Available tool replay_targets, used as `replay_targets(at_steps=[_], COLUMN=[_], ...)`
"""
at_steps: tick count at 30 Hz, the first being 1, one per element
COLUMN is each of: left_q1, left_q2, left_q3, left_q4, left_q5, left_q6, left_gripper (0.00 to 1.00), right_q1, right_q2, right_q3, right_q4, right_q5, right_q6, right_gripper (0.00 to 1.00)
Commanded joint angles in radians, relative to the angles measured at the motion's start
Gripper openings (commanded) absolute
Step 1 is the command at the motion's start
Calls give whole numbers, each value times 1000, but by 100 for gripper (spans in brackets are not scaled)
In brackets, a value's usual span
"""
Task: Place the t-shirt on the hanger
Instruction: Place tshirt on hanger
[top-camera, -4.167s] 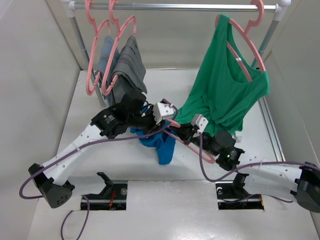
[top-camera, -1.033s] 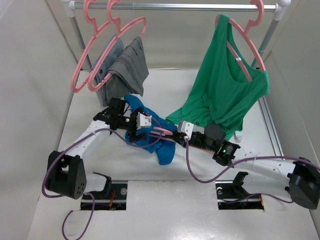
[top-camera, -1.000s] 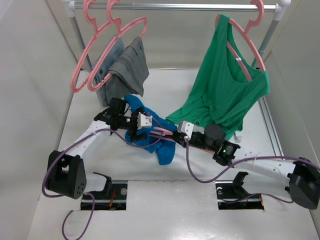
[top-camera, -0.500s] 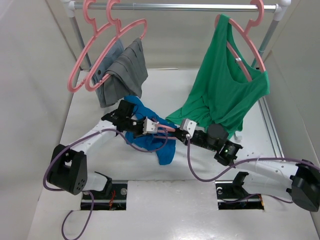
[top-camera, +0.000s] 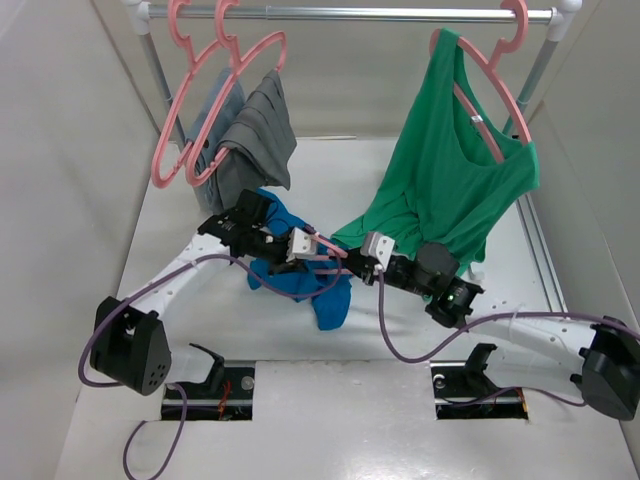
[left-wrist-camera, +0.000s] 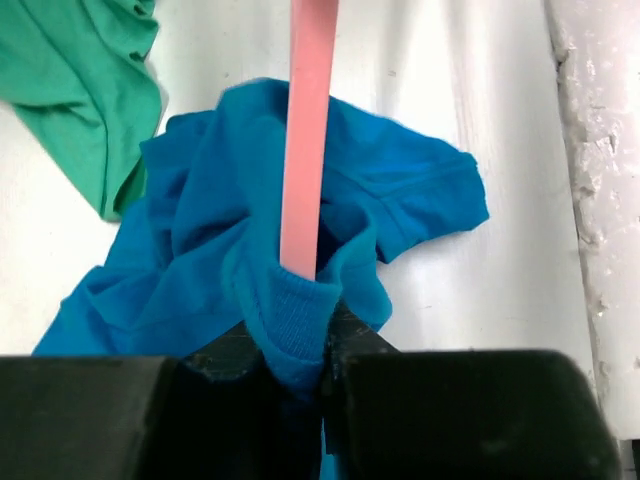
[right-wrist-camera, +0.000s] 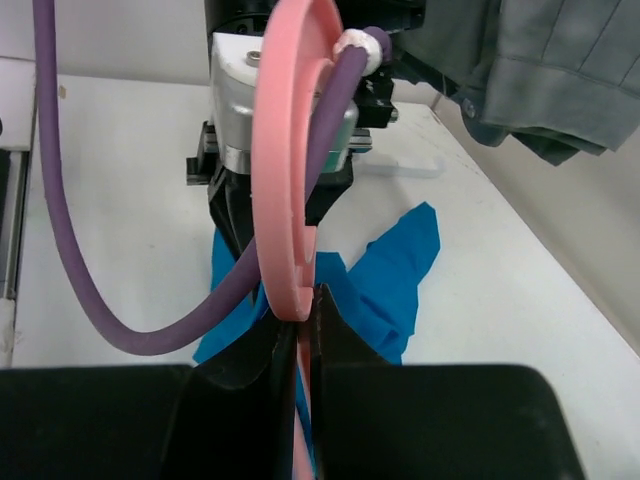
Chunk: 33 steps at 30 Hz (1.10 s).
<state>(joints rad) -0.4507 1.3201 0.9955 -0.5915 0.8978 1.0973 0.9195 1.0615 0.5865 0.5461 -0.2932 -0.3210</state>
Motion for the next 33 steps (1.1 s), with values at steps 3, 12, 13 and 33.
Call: replay_targets(at_steps=[3, 12, 13, 33], left_q1=[-43, -17, -17, -17], left_q2=[-47, -87, -87, -139], left_q3=[-18, 5, 5, -112], left_q4=[100, 357, 357, 469], left_q5=[32, -319, -319, -329], left_q6=[-187, -543, -544, -660], left_gripper=[0, 0, 0, 0], right_q1=[2, -7, -7, 36], right_q2=[26, -104, -104, 299], right_q3=[50, 182, 202, 263], right_q4=[51, -259, -361, -480], right_q5=[-3, 440, 469, 252], right_q6=[14, 131, 144, 358], right_gripper=[0, 79, 81, 74])
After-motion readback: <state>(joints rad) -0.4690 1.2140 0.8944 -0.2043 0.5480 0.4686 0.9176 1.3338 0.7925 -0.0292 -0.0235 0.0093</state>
